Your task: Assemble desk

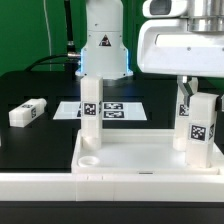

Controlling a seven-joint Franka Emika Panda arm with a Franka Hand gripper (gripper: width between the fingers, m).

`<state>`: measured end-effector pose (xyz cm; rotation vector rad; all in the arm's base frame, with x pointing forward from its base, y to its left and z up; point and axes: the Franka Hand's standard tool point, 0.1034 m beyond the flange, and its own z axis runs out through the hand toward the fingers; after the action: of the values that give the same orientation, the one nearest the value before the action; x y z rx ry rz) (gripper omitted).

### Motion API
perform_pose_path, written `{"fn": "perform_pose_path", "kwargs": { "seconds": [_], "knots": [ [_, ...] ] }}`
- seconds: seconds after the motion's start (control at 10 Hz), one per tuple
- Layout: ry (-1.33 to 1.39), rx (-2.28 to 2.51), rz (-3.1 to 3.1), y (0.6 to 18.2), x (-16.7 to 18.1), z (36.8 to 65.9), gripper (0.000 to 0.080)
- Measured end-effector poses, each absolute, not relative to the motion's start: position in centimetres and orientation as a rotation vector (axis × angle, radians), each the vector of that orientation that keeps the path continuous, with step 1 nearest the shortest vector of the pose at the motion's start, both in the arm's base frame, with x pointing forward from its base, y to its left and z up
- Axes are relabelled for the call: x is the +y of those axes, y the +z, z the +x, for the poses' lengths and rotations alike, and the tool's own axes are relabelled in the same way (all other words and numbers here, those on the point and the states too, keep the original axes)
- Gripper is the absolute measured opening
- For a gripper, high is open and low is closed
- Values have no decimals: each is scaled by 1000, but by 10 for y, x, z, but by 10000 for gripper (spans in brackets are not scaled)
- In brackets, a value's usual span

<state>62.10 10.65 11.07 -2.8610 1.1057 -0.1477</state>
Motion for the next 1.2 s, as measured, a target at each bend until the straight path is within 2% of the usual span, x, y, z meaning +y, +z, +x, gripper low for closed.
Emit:
{"fn": "perform_pose_path", "kwargs": {
  "seconds": [0.6,1.2],
  "knots": [
    [-108,1960,-2325,110,108,623,290],
    [-86,2316,-1949,112,107,626,291]
  ]
}}
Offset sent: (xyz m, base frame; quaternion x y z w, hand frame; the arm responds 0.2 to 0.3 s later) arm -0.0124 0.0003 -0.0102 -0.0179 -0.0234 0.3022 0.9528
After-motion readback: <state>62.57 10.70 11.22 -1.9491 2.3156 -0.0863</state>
